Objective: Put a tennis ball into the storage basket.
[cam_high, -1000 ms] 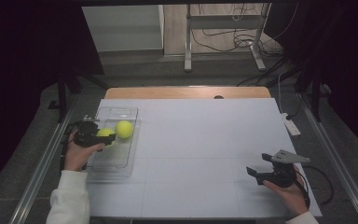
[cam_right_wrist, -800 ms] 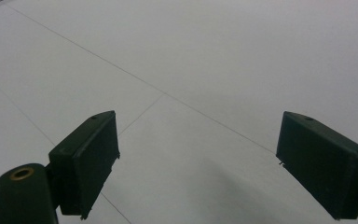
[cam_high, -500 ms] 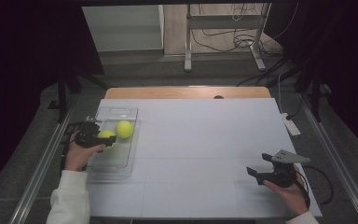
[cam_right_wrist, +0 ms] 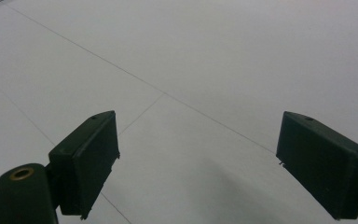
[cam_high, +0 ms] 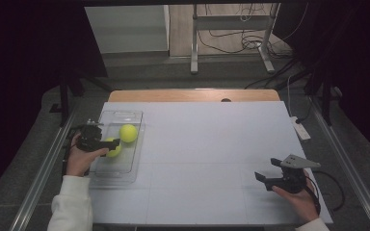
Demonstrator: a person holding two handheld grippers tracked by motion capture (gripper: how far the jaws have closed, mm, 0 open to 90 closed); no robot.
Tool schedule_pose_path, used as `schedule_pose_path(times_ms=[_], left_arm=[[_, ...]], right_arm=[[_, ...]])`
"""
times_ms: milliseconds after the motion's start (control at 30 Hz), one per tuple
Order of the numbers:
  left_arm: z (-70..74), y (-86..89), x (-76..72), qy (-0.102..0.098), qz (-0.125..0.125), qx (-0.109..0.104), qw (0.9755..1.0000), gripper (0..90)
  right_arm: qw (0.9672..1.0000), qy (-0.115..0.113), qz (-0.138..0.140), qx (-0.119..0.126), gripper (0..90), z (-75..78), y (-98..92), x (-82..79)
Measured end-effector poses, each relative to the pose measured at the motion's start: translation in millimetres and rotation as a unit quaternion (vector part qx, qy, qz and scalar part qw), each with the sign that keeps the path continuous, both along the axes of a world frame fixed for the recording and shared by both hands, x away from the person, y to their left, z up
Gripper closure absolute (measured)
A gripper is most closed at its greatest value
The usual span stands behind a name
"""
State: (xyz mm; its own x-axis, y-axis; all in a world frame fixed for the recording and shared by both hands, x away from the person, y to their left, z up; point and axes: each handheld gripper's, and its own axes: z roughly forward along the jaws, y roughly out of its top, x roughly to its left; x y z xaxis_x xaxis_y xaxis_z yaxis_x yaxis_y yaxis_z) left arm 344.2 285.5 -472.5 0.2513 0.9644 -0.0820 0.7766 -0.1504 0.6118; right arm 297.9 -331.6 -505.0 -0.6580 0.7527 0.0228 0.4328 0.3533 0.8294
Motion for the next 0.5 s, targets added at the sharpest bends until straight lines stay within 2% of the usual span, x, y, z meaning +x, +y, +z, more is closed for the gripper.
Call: schedule_pose_path(times_ms=[200, 333, 367, 500], left_arm=[[5.0, -1.0, -1.1, -0.019, -0.003, -0.011, 0.9998, 15.0], [7.9, 0.1, -2.3, -0.04, -0.003, -0.033, 0.9987, 11.6], [7.9, 0.1, -2.3, -0.04, -0.003, -0.033, 0.9987, 11.3], [11.7, 0.8, -4.1, -0.059, -0.014, -0.064, 0.9961, 11.0]], right_arm=[[1.0, 0.0, 0.0, 0.0, 13.1, -0.1, 0.1, 0.0], [1.0, 0.0, 0.0, 0.0, 13.1, -0.1, -0.1, 0.1], [1.0, 0.0, 0.0, 0.0, 13.1, -0.1, -0.1, 0.1], [1.0, 0.0, 0.001, 0.0, 13.1, -0.1, -0.2, 0.2]])
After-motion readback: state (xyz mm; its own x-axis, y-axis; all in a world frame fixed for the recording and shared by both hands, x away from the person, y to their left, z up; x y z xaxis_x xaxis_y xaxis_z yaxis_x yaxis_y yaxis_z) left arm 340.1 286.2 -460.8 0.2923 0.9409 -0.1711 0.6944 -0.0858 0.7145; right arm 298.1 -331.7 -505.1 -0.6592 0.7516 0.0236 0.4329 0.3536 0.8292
